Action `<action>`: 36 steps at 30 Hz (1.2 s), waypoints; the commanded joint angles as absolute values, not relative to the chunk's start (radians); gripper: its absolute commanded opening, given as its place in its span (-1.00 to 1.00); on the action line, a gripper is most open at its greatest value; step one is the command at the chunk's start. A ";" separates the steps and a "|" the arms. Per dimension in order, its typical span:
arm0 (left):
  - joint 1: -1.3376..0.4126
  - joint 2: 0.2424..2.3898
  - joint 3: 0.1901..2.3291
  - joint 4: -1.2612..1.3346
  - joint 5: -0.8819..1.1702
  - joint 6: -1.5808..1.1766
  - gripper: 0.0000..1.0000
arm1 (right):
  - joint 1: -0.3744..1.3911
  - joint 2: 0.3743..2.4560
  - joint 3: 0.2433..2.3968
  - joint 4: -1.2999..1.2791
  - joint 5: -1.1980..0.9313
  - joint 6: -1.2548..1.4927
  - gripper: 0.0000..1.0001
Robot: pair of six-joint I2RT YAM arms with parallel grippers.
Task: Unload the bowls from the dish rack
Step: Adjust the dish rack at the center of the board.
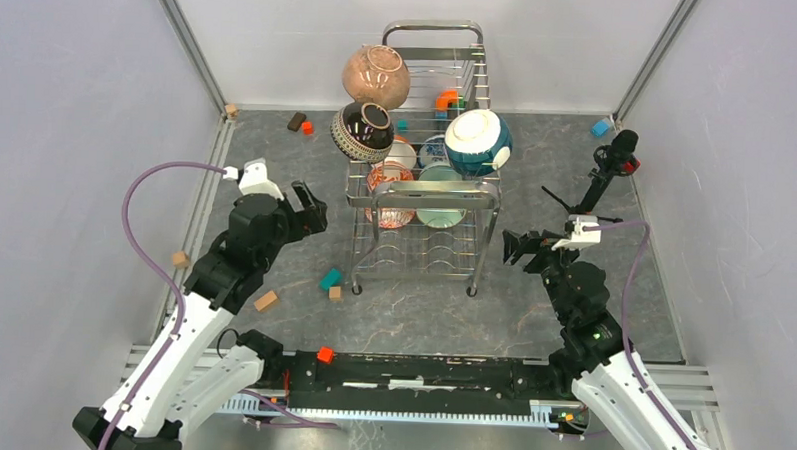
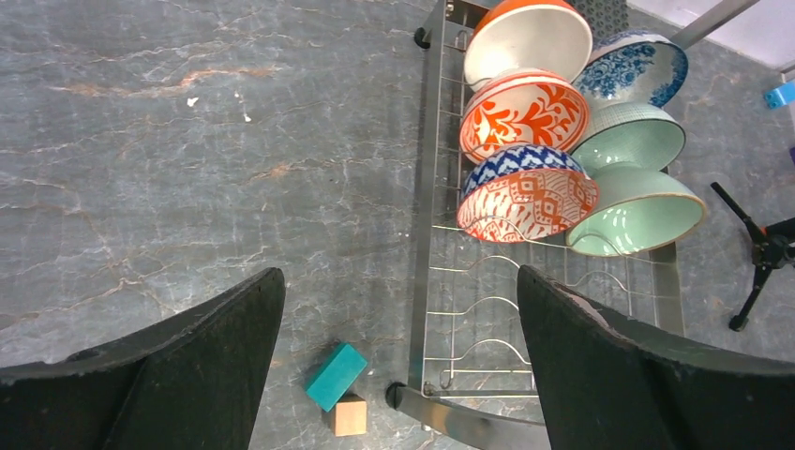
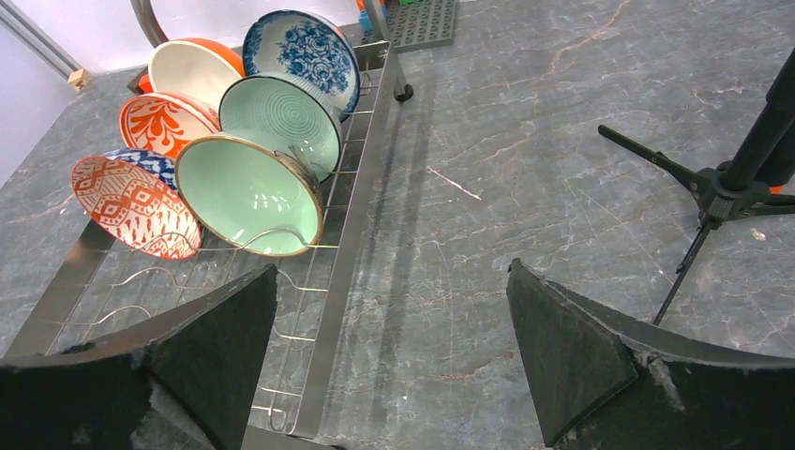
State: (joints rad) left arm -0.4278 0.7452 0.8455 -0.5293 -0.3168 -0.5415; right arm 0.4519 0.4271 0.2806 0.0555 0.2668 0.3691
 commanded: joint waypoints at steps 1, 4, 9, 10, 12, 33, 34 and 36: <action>-0.433 0.706 0.855 -0.530 -0.382 -0.542 0.99 | 0.458 0.415 0.298 0.088 0.270 0.347 0.96; -0.433 0.673 0.837 -0.516 -0.389 -0.527 0.99 | 0.458 0.388 0.289 0.081 0.339 0.392 0.96; -0.433 0.654 0.830 -0.514 -0.385 -0.509 0.99 | 0.457 0.334 0.286 0.111 0.272 0.338 0.96; -0.431 0.652 0.827 -0.514 -0.384 -0.506 0.99 | 0.458 0.330 0.292 0.113 0.233 0.314 0.96; -0.431 0.647 0.823 -0.514 -0.375 -0.495 0.99 | 0.458 0.329 0.311 0.106 0.160 0.276 0.97; -0.433 0.582 0.794 -0.465 -0.293 -0.485 0.99 | 0.458 0.418 0.610 0.037 -0.128 0.316 0.90; -0.433 0.580 0.794 -0.464 -0.282 -0.478 0.99 | 0.458 0.418 0.603 0.053 -0.135 0.322 0.88; -0.433 0.574 0.795 -0.463 -0.256 -0.466 0.99 | 0.458 0.409 0.581 0.088 -0.145 0.326 0.85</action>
State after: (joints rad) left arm -0.4278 0.5877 0.7971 -0.5129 -0.3038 -0.5114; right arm 0.4519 0.4065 0.5926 0.0151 -0.0990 0.2966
